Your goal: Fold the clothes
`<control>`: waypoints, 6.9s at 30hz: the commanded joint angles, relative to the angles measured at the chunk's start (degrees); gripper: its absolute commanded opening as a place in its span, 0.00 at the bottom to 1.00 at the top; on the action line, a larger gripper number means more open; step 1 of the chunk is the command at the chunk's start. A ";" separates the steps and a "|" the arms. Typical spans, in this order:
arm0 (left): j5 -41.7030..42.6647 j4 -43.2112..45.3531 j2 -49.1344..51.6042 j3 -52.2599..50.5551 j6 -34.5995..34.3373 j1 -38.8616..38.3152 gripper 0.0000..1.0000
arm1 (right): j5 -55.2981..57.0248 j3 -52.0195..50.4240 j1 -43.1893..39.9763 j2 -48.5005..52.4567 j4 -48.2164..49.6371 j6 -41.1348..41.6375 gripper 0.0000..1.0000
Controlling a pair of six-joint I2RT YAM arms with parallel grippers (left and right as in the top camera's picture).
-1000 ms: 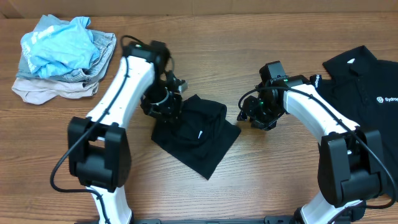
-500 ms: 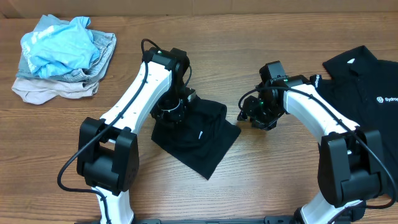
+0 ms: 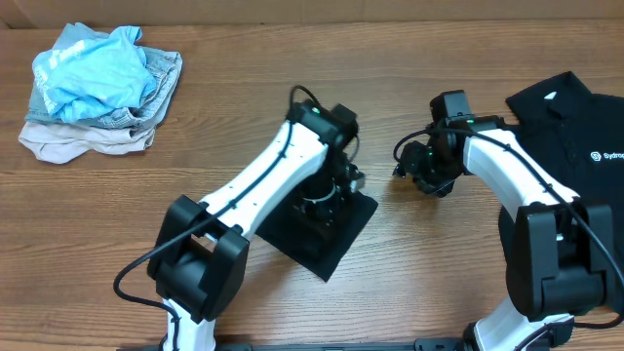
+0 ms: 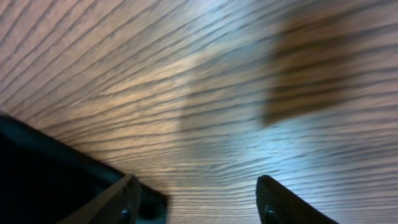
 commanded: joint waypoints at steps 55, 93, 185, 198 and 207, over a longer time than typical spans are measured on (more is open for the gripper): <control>2.32 26.91 -2.32 -27.98 -6.56 20.41 0.69 | 6.67 2.56 8.85 -1.01 -6.54 6.25 0.04; 13.16 17.03 -2.38 -12.15 -1.18 37.64 0.45 | -23.69 -5.77 30.47 -3.87 2.43 10.40 0.10; 15.72 72.74 -2.25 -38.47 -43.54 31.32 0.62 | -14.36 -5.01 13.16 -0.68 17.25 15.50 0.35; 22.91 75.87 -2.25 -38.36 -29.62 29.79 1.00 | -16.48 -5.03 12.37 -0.63 19.21 18.62 0.25; 16.83 72.00 -2.23 -38.40 -34.23 22.05 1.00 | -10.88 -5.03 13.57 3.39 10.62 28.37 0.24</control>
